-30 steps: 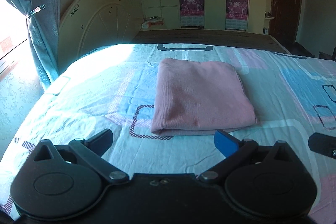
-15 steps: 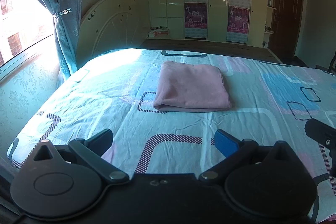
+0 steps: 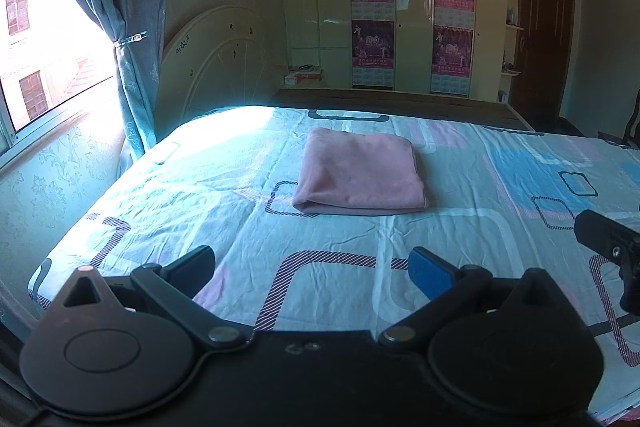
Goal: Fold small clothes
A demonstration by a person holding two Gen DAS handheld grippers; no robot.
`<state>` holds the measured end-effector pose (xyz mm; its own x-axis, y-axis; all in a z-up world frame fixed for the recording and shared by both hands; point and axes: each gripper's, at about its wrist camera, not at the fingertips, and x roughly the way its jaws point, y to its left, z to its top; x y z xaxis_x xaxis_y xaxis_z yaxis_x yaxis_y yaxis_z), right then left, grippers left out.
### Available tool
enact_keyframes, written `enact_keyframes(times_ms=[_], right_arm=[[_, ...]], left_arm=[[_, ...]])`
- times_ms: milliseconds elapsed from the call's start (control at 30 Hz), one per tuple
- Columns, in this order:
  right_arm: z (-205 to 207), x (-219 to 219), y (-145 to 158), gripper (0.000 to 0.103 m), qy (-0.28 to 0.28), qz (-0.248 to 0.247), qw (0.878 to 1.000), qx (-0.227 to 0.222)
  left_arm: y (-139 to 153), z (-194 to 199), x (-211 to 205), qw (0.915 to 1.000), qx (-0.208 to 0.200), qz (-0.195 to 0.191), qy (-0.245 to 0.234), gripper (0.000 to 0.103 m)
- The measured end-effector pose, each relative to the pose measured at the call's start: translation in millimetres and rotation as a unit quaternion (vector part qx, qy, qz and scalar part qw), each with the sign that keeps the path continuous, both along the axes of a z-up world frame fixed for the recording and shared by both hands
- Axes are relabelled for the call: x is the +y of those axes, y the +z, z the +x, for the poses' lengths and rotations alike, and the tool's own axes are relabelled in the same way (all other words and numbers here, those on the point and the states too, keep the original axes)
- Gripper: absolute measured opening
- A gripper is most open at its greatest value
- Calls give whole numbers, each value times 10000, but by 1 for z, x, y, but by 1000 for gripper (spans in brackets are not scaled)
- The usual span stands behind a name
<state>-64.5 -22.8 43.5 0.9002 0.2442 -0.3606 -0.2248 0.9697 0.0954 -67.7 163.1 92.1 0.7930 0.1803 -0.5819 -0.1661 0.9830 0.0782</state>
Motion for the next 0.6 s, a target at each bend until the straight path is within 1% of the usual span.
enact_keyframes(times_ms=[600], right_arm=[[-4, 1, 2, 103, 8, 15, 10000, -15]], left_arm=[[2, -6, 3, 9999, -107, 21, 39, 103]])
